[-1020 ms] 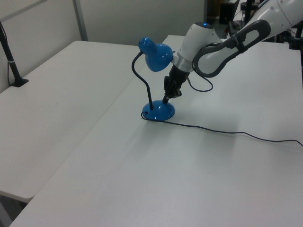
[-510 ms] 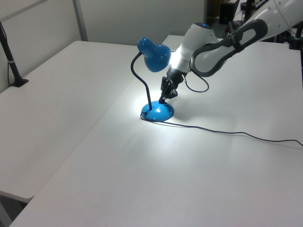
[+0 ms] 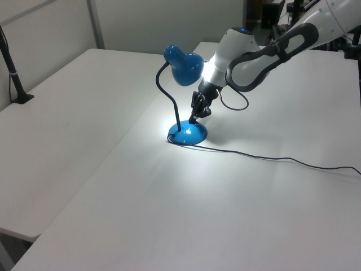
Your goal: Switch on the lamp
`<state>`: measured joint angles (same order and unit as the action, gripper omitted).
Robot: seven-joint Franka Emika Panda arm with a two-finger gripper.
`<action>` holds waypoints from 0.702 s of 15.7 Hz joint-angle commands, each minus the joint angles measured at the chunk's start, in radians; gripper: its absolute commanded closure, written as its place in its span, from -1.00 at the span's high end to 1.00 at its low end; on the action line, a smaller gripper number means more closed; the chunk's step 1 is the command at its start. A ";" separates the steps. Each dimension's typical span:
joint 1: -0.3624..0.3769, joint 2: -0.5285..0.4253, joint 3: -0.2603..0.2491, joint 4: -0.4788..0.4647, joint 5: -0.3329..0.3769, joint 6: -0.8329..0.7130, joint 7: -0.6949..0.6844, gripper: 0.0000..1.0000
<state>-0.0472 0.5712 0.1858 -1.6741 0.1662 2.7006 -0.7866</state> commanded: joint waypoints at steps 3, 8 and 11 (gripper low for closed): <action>-0.029 -0.111 0.032 -0.105 0.038 0.019 0.127 -1.00; -0.066 -0.315 0.029 -0.291 0.197 0.005 0.179 -1.00; -0.126 -0.402 0.018 -0.256 0.207 -0.247 0.355 -1.00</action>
<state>-0.1119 0.3190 0.2058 -1.8775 0.3524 2.6661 -0.5889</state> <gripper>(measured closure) 0.991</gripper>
